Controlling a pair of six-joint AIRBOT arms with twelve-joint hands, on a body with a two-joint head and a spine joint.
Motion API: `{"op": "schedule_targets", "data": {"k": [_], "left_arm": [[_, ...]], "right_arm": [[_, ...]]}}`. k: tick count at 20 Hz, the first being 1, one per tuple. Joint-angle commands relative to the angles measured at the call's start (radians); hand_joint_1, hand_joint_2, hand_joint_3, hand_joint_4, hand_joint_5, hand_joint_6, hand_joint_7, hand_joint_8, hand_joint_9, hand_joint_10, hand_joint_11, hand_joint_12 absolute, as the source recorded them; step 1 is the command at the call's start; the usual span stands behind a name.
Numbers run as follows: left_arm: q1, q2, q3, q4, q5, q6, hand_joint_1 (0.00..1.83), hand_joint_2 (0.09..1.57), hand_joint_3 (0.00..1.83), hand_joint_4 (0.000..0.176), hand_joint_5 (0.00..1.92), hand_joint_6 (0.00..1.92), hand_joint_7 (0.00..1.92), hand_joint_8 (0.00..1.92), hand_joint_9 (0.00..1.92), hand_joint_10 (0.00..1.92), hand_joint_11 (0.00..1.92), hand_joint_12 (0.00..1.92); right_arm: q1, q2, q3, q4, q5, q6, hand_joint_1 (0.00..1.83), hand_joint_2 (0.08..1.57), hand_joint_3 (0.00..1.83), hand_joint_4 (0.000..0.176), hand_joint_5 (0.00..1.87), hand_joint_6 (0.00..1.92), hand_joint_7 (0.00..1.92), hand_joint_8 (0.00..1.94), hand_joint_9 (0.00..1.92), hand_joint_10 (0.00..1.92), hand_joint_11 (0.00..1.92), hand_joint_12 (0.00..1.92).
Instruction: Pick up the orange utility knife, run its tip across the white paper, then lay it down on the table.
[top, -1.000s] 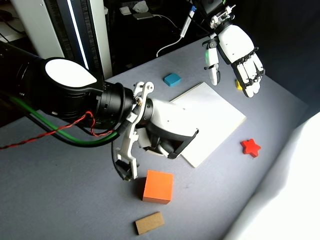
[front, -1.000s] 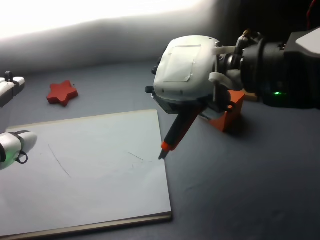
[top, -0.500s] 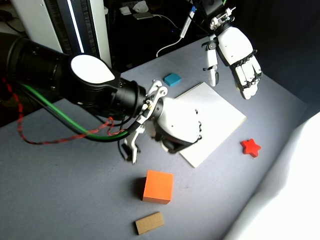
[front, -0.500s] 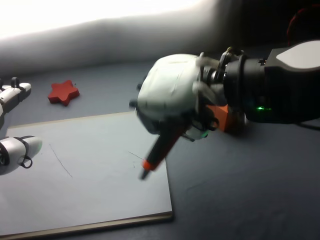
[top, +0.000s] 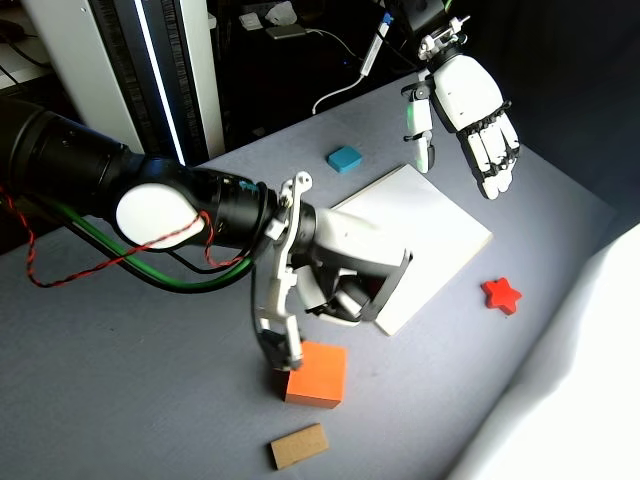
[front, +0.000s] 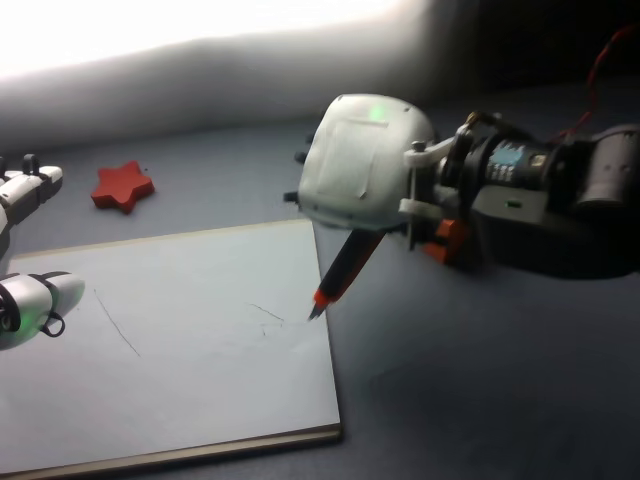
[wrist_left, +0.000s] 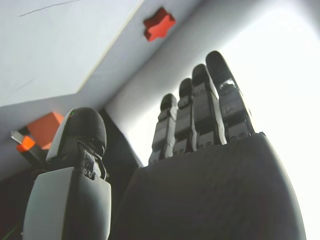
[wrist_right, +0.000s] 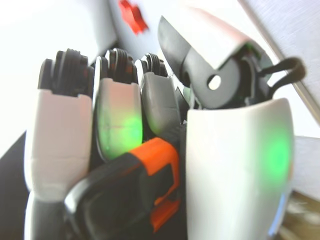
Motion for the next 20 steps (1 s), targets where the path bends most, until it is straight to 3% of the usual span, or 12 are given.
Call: {"op": "schedule_targets", "data": {"k": [1, 2, 4, 8, 13, 15, 18, 20], "left_arm": [[-0.006, 0.004, 0.007, 0.046, -0.080, 0.000, 0.33, 1.37, 0.00, 0.058, 0.05, 0.00, 0.12, 0.00, 0.19, 0.00, 0.00, 0.84], [-0.006, 0.004, 0.008, 0.046, -0.080, 0.000, 0.33, 1.37, 0.00, 0.060, 0.05, 0.00, 0.12, 0.00, 0.18, 0.00, 0.00, 0.84], [-0.006, 0.004, 0.008, 0.046, -0.080, -0.001, 0.35, 1.37, 0.00, 0.055, 0.04, 0.00, 0.12, 0.00, 0.19, 0.00, 0.00, 0.83], [-0.007, 0.004, 0.009, 0.046, -0.080, -0.001, 0.36, 1.36, 0.00, 0.056, 0.06, 0.00, 0.11, 0.00, 0.19, 0.00, 0.00, 0.81], [-0.008, 0.004, 0.011, 0.044, -0.080, -0.001, 0.32, 1.37, 0.00, 0.055, 0.05, 0.00, 0.12, 0.00, 0.20, 0.01, 0.00, 0.87], [-0.008, 0.003, 0.012, 0.043, -0.080, -0.001, 0.39, 1.35, 0.00, 0.053, 0.09, 0.01, 0.14, 0.01, 0.22, 0.01, 0.00, 0.89], [-0.008, 0.003, 0.013, 0.043, -0.080, -0.001, 0.31, 1.37, 0.00, 0.058, 0.03, 0.00, 0.10, 0.00, 0.19, 0.01, 0.00, 0.88], [-0.009, 0.003, 0.013, 0.043, -0.080, -0.001, 0.36, 1.36, 0.00, 0.057, 0.06, 0.01, 0.13, 0.01, 0.22, 0.01, 0.00, 0.90]], "right_arm": [[0.007, -0.003, -0.010, 0.056, 0.123, -0.037, 1.57, 0.91, 0.73, 0.176, 1.54, 1.92, 1.71, 1.94, 1.78, 1.92, 1.84, 1.92], [0.005, -0.012, -0.020, 0.180, 0.141, -0.106, 1.57, 0.91, 0.73, 0.176, 1.54, 1.92, 1.71, 1.94, 1.79, 1.92, 1.84, 1.92], [-0.006, -0.034, -0.029, 0.303, 0.186, -0.224, 1.56, 0.92, 0.74, 0.176, 1.52, 1.92, 1.70, 1.94, 1.78, 1.92, 1.83, 1.92], [-0.030, -0.099, -0.021, 0.356, 0.248, -0.338, 1.58, 0.92, 0.74, 0.176, 1.55, 1.92, 1.71, 1.94, 1.78, 1.92, 1.84, 1.92], [-0.047, -0.186, 0.054, 0.356, 0.273, -0.380, 1.56, 0.92, 0.74, 0.176, 1.57, 1.92, 1.72, 1.94, 1.80, 1.92, 1.85, 1.92], [-0.049, -0.215, 0.095, 0.356, 0.294, -0.385, 1.56, 0.93, 0.74, 0.176, 1.57, 1.92, 1.72, 1.94, 1.79, 1.92, 1.84, 1.92], [-0.054, -0.231, 0.120, 0.356, 0.284, -0.385, 1.57, 0.92, 0.72, 0.176, 1.57, 1.92, 1.72, 1.94, 1.79, 1.92, 1.85, 1.92], [-0.062, -0.238, 0.129, 0.356, 0.284, -0.385, 1.57, 0.92, 0.73, 0.176, 1.58, 1.92, 1.72, 1.94, 1.80, 1.92, 1.85, 1.92]]}}
